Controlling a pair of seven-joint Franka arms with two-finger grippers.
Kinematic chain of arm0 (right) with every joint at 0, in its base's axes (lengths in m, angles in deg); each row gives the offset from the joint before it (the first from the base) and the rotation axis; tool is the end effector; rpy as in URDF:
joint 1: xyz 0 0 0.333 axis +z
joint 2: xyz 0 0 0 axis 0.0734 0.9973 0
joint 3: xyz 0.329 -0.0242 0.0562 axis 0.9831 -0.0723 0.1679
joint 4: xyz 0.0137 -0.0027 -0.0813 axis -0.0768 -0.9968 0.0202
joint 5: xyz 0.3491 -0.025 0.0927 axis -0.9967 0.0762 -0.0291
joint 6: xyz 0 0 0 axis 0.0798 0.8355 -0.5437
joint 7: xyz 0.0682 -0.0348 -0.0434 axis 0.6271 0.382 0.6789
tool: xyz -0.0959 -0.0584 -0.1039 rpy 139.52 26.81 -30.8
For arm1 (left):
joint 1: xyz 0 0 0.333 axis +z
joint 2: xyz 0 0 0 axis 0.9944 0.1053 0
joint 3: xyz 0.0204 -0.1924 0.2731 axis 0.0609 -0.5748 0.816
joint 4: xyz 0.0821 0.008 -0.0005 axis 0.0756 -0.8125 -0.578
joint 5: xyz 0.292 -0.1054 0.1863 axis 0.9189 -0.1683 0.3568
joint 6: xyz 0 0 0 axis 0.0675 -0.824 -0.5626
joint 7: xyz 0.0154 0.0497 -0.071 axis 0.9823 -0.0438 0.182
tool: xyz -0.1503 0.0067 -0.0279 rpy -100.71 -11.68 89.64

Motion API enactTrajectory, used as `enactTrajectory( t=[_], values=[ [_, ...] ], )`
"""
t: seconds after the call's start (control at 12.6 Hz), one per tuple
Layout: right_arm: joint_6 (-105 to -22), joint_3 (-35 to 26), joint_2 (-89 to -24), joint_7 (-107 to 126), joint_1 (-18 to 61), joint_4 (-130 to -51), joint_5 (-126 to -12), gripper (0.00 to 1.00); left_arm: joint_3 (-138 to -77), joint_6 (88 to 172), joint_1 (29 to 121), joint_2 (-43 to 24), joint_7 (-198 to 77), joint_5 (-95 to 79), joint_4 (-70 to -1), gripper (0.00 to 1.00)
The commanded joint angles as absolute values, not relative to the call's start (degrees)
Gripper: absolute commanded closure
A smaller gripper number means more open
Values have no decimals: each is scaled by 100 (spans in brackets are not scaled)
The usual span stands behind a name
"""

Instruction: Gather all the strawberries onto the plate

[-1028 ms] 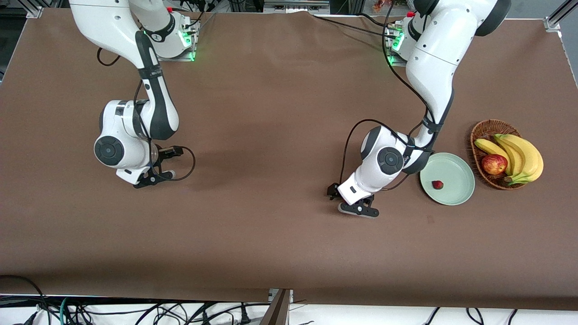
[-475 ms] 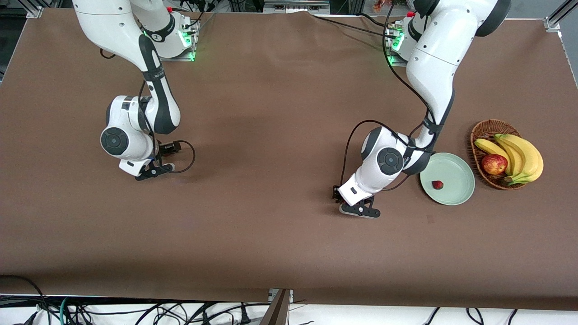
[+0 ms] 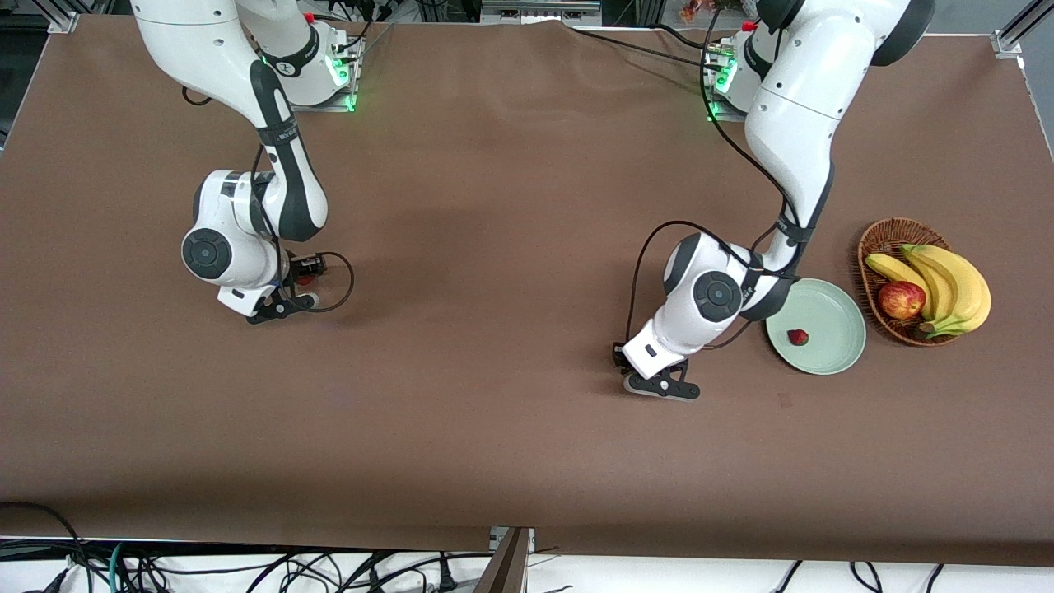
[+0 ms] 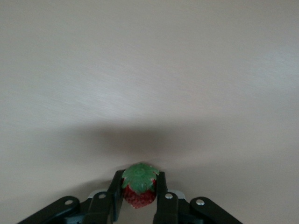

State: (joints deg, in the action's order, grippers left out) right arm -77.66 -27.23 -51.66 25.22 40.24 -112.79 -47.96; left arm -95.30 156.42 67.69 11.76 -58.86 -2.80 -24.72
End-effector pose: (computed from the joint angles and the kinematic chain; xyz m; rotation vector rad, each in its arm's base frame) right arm 0.5192 0.0791 0.1800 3.0627 0.4733 -0.4159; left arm 0.6674 -0.2613 0.1707 2.9767 -0.2292 0.1625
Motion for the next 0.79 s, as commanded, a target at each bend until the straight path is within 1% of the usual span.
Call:
enactTrajectory(
  t=[0.0,0.16,0.24,0.32,0.47,0.63,0.71],
  values=[
    [-7870,-2739,-5388,2692,4059,-11505,-4938,51,-9582,14735,7470,619,-7229,-188,-2520,98],
    [-7878,-2739,-5388,2692,4051,-11487,-4938,62,-9573,14084,7893,329,-8091,-224,-2520,96],
    [-7870,-2739,-5388,2709,4059,-11470,-4946,67,-9486,13777,8034,223,-8487,-224,-2538,95],
    [-7870,-2739,-5405,2718,4051,-11461,-4946,70,-9294,13539,8061,152,-8909,-224,-2555,94],
    [-7817,-2713,-5449,2701,4059,-11365,-4955,71,-8811,13466,8131,125,-10137,-241,-2617,91],
    [-7799,-2678,-5476,2613,4094,-11163,-4955,72,-8415,13457,8228,125,-11324,-652,-2880,91],
    [-7782,-2608,-5458,2578,4103,-11049,-4999,72,-8309,13449,8281,125,-11748,-724,-3011,88]
  ],
)
